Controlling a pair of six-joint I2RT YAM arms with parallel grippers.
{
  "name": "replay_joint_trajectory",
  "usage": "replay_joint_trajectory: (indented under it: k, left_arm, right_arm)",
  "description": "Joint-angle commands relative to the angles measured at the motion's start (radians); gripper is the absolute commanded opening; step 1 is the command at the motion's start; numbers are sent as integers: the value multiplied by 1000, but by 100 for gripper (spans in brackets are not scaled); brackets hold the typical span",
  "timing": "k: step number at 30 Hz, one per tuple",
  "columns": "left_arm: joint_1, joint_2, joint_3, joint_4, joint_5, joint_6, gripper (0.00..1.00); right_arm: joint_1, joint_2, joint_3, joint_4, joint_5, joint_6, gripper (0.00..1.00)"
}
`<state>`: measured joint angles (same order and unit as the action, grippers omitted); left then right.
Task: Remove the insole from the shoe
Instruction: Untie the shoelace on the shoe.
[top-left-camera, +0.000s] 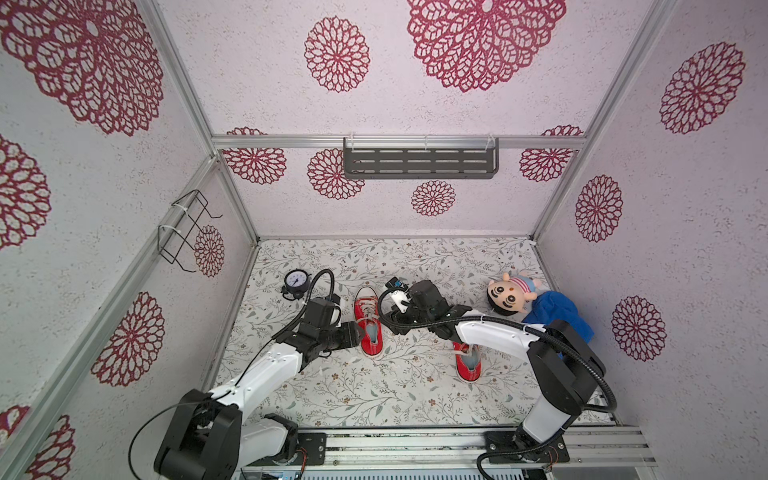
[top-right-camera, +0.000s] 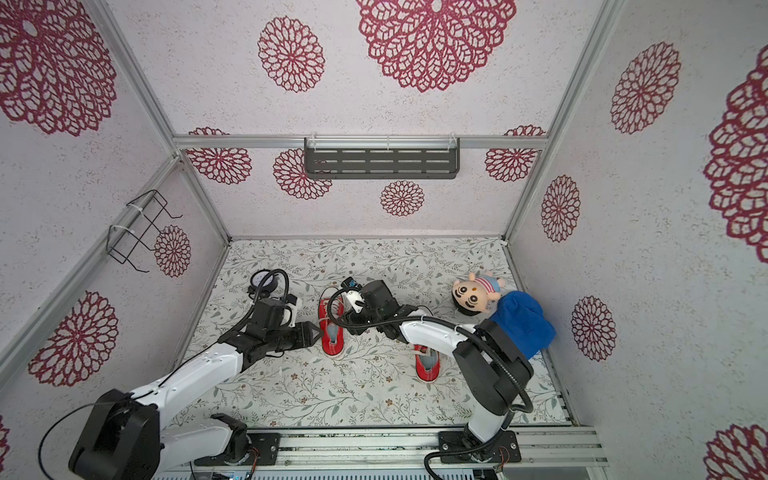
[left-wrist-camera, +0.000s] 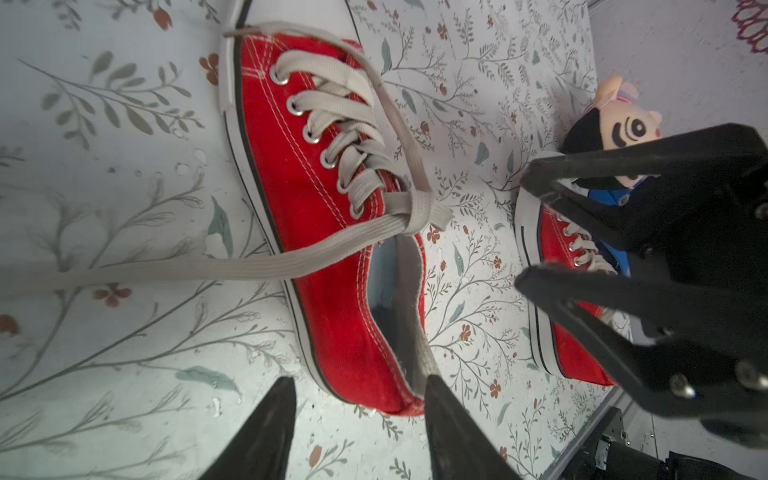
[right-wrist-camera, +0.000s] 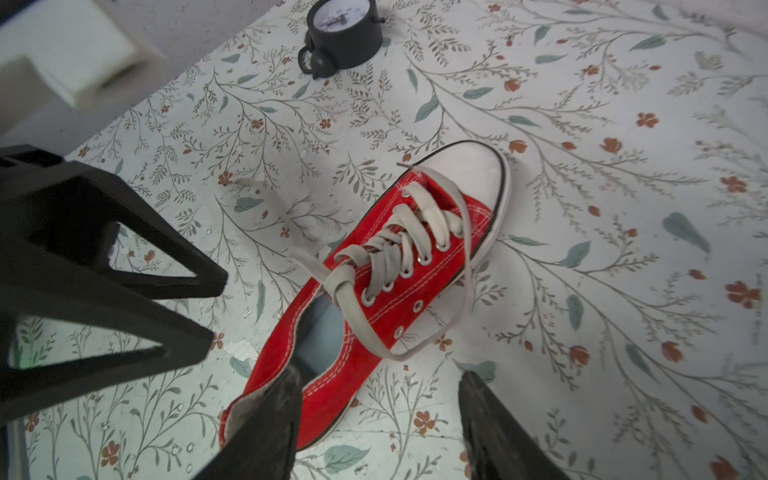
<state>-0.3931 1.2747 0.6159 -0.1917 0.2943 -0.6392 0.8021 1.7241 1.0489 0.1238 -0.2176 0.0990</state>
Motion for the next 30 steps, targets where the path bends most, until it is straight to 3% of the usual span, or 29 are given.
replay_joint_trajectory:
  k: [1, 12, 18, 30]
  left_arm:
    - [-7, 48, 21, 130, -32, -45, 52]
    - [-16, 175, 56, 193, -33, -36, 50]
    - [-18, 232, 80, 196, -100, -36, 46]
    - [-49, 247, 82, 250, -78, -28, 5]
  right_arm:
    - [22, 26, 22, 72, -9, 50, 63]
    - [48, 90, 43, 101, 35, 87, 59]
    - [47, 116, 71, 88, 117, 87, 59]
    - [54, 172, 135, 99, 130, 67, 63]
